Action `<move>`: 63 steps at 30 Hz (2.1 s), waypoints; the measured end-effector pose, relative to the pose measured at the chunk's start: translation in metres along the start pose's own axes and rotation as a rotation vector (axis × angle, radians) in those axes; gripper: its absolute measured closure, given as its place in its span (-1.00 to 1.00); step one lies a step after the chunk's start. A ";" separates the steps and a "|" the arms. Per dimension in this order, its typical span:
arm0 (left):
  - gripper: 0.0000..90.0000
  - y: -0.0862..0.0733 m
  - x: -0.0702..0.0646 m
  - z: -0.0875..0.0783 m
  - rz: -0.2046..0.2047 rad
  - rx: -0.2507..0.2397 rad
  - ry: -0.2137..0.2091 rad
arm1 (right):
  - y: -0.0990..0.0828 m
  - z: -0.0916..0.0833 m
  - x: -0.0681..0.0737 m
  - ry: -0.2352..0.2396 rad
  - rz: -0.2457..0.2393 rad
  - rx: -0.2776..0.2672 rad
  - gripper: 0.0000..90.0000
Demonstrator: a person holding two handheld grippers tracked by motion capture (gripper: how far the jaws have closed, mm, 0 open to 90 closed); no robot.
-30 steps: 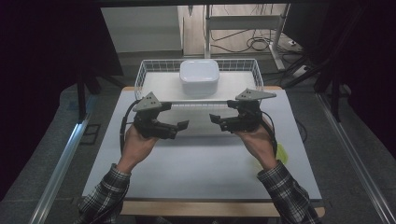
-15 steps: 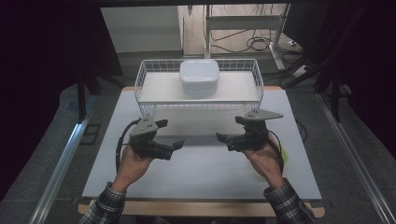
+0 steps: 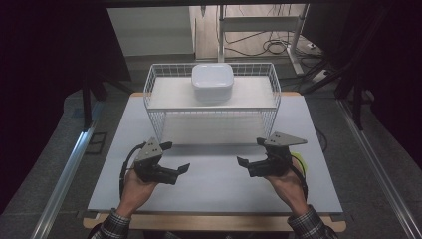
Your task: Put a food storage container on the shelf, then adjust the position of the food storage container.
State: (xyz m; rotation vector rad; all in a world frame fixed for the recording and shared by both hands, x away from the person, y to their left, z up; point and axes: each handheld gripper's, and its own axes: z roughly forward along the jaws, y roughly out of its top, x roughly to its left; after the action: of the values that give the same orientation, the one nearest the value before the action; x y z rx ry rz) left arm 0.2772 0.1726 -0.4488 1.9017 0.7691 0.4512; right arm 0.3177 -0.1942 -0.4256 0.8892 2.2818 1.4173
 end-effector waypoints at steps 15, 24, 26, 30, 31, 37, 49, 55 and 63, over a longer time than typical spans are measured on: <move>-0.87 -0.050 -0.010 -0.008 -0.038 0.040 0.070 | -0.047 -0.010 0.014 -0.043 0.003 0.031 -0.90; -0.90 -0.067 -0.021 -0.006 -0.023 0.075 0.058 | -0.064 -0.013 0.019 -0.069 -0.020 0.062 -0.90; -0.90 -0.070 -0.023 -0.005 -0.023 0.082 0.059 | -0.068 -0.012 0.018 -0.071 -0.018 0.076 -0.90; -0.90 -0.071 -0.023 -0.006 -0.016 0.076 0.069 | -0.071 -0.009 0.016 -0.070 -0.007 0.095 -0.90; -0.90 -0.071 -0.023 -0.006 -0.015 0.073 0.070 | -0.071 -0.009 0.016 -0.071 -0.005 0.097 -0.90; -0.90 -0.072 -0.023 -0.005 -0.006 0.072 0.078 | -0.070 -0.010 0.011 -0.102 0.008 0.124 -0.94; -0.89 -0.074 -0.022 -0.002 -0.008 0.090 0.070 | -0.064 -0.031 -0.006 -0.181 0.045 0.171 0.07; -0.89 -0.075 -0.021 0.000 -0.012 0.103 0.066 | -0.063 -0.059 -0.032 -0.287 0.111 0.137 0.67; -0.89 -0.075 -0.021 0.002 -0.018 0.110 0.062 | -0.070 -0.085 -0.063 -0.410 0.180 0.098 1.00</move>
State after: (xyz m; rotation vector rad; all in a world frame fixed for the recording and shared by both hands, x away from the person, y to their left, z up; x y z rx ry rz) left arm 0.2397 0.1801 -0.5167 1.9891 0.8667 0.4664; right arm 0.2948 -0.3162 -0.4524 1.3080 2.0119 1.0710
